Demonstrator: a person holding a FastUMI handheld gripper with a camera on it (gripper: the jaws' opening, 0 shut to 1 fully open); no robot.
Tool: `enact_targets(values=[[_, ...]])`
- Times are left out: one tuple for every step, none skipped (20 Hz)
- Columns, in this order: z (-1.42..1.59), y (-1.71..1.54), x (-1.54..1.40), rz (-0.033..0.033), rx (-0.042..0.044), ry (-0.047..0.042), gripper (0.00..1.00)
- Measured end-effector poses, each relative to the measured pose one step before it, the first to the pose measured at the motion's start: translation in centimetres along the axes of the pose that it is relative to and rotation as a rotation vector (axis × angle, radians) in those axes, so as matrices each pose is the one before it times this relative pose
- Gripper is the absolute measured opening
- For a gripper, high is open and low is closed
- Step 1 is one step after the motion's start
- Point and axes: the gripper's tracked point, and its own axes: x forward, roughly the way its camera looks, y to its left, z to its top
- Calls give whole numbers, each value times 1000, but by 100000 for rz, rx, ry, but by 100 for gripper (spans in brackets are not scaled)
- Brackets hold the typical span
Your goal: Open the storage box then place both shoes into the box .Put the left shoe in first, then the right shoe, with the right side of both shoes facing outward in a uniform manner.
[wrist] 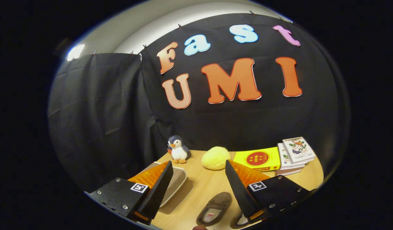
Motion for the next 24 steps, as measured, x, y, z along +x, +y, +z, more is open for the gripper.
enact_targets(values=[[-1715, 1026, 656, 4754, 3078, 5189, 98], [-1524, 881, 600, 4774, 3732, 4774, 97], [-1342, 583, 744, 3561, 4174, 3880, 97], [-1214, 408, 801, 2810, 4018, 3323, 96], [-1022, 163, 675, 2041, 3453, 3460, 96], [-1007, 258, 616, 2543, 2444, 3744, 96], [-1144, 286, 657, 2557, 2095, 3697, 96], [-1225, 236, 716, 2193, 1912, 3882, 96], [-916, 419, 612, 2676, 1579, 3012, 96], [-821, 137, 838, 2406, 2010, 2240, 96], [-959, 149, 826, 2888, 2789, 2215, 96], [-935, 5, 933, 3203, 3787, 2780, 96], [-1425, 270, 525, 3578, 4499, 5078, 96], [-1082, -25, 709, 2584, 3972, 4242, 96], [-389, -340, 498, 1739, 2536, 1895, 96], [-303, -474, 519, 1592, 2298, 1303, 96], [-278, -382, 532, 1429, 2886, 859, 96], [-244, -237, 490, 2577, 3179, 854, 96], [-362, -330, 452, 2265, 3899, 720, 96], [-294, -137, 413, 3195, 4331, 1132, 96], [-285, -40, 405, 3660, 4275, 403, 96], [-41, -169, 482, 2665, 4405, -170, 96], [-115, -186, 447, 2398, 3673, 57, 96], [17, -336, 307, 1512, 3040, -404, 95]])
